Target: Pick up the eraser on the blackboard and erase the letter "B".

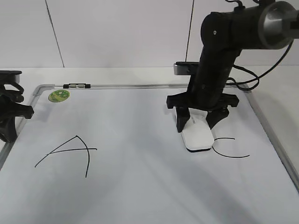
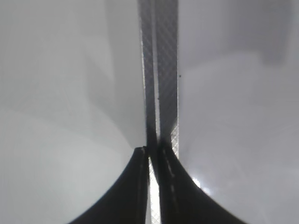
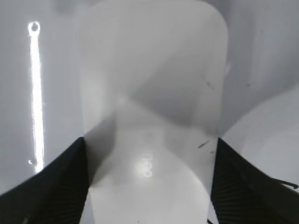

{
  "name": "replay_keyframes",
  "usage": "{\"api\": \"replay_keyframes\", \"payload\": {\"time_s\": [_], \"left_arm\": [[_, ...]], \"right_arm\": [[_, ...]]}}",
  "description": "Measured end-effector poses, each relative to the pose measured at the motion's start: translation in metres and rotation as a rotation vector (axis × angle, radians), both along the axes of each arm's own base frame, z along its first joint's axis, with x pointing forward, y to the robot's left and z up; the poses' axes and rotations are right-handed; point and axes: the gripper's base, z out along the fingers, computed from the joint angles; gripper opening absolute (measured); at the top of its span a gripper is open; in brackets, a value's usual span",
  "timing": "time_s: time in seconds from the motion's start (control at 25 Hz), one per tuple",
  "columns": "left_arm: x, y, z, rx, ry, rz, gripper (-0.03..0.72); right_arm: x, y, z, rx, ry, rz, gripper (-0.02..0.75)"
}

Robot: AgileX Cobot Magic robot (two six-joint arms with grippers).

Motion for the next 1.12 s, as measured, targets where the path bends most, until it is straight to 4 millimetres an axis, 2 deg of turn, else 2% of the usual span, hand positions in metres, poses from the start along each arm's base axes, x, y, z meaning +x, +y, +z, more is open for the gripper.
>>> {"api": "replay_keyframes", "payload": {"time_s": [0.12,0.36,0.68,0.84,0.96,1.12], "left_arm": [[0.0,0.0,0.0,0.0,0.0,0.0,0.019],[0.0,0.0,0.0,-0.004,0.0,0.003,0.019],[0.0,0.0,0.0,-0.004,0.0,0.003,0.019],[0.0,0.0,0.0,-0.004,0.0,0.003,0.019],[0.0,0.0,0.0,-0.004,0.0,0.003,0.019],[0.0,0.0,0.0,-0.004,0.0,0.003,0.019]], "right_arm": [[0.007,0.001,0.007,-0.003,-0.001,0.001,0.54],[0.023,-0.001,0.041,0.001,-0.077,0.002,0.541],[0.035,-0.036,0.049,-0.048,-0.109,-0.055,0.54],[0.028,-0.056,0.064,-0.108,-0.147,-0.066,0.541],[0.014,-0.069,0.075,-0.124,-0.149,-0.08,0.541],[-0.01,-0.078,0.072,-0.147,-0.102,-0.078,0.54]]}}
